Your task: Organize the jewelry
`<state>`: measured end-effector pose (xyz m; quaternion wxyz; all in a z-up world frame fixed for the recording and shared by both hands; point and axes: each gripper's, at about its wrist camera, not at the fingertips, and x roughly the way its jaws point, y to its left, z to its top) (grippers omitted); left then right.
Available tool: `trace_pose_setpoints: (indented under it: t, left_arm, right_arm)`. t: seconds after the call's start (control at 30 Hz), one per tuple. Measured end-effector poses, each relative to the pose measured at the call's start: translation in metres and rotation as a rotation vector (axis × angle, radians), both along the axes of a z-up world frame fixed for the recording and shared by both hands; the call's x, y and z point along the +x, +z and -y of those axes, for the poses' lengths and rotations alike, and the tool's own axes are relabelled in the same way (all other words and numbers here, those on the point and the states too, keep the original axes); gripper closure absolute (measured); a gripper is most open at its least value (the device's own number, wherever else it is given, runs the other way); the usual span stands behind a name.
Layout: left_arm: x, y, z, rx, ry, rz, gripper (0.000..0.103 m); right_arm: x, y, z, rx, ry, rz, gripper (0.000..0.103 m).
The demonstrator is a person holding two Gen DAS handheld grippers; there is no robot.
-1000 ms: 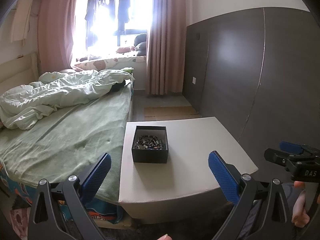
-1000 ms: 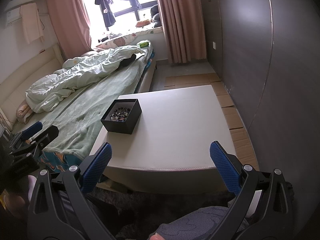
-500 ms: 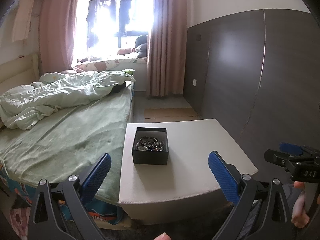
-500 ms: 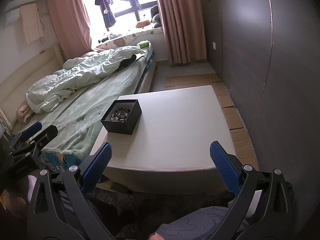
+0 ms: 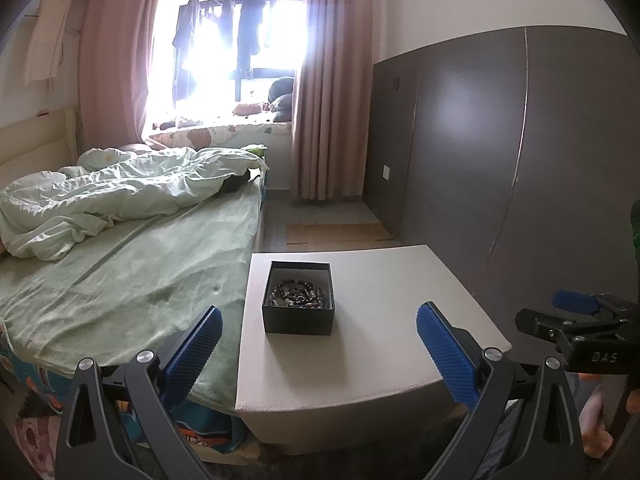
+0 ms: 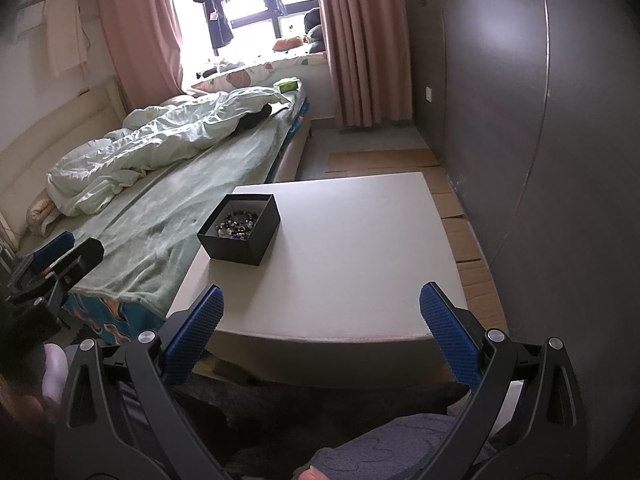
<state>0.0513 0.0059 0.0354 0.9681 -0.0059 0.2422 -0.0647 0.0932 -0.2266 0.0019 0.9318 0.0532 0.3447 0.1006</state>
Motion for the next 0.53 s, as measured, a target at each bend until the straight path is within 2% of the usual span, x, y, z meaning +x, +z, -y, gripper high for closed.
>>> trace_pose_setpoints:
  t: [0.23, 0.37, 0.53]
  left_arm:
    - [0.004, -0.001, -0.004, -0.024, -0.011, -0.004, 0.009]
    - [0.008, -0.004, 0.0, -0.002, -0.006, -0.012, 0.009]
    - [0.015, -0.013, -0.004, -0.013, 0.003, -0.023, 0.009]
  right_arm:
    - [0.001, 0.0, -0.002, -0.015, -0.004, -0.002, 0.005]
    - [0.002, -0.003, -0.005, -0.027, -0.008, -0.003, 0.005]
    - [0.006, -0.006, -0.006, -0.031, -0.008, -0.013, 0.005]
